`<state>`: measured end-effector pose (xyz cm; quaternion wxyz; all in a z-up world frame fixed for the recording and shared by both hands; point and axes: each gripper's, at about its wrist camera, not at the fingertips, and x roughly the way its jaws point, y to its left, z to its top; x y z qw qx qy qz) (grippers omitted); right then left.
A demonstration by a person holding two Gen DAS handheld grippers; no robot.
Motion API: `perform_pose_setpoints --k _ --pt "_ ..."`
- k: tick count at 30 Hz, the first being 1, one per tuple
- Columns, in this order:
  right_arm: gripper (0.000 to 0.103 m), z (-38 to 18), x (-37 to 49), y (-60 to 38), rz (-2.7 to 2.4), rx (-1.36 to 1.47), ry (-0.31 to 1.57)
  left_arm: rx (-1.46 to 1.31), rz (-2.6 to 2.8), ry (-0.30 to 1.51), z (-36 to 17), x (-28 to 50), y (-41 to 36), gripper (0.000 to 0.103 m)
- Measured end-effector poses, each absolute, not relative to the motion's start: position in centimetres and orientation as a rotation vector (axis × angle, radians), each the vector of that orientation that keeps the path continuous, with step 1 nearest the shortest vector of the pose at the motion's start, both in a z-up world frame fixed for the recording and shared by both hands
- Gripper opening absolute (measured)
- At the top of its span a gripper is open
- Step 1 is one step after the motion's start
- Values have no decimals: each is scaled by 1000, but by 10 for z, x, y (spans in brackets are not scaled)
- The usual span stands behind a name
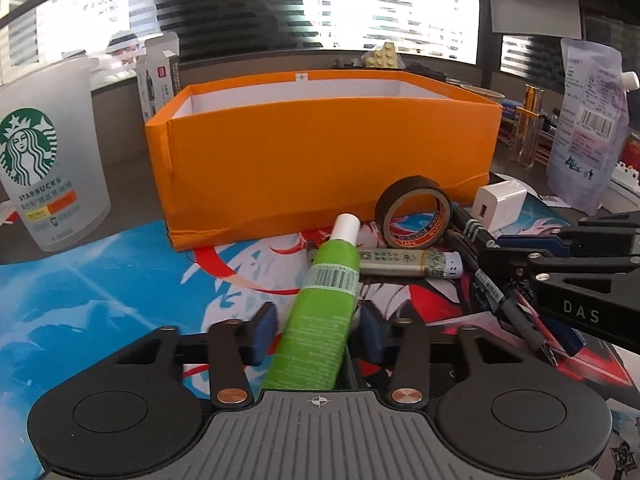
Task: Organize rigid objects
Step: 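Grasp the green tube with the left gripper while the right gripper grasps the black marker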
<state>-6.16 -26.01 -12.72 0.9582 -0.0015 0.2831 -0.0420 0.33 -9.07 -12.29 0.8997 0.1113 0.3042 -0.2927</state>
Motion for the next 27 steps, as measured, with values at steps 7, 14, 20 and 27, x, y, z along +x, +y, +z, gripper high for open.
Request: perform_pose_setpoints --k 7,14,20,27 --pt "12 -126 -61 -259 -84 -11 581 212 -613 641 -121 5 -87 31" --pt "12 -123 -62 -259 -81 -4 575 191 -606 644 -116 5 -84 26" --pt "12 -119 -66 -257 -73 -2 562 171 -591 656 -114 4 -79 26" --pt "12 -115 -71 -254 -63 1 545 159 -555 626 -106 1 -71 25"
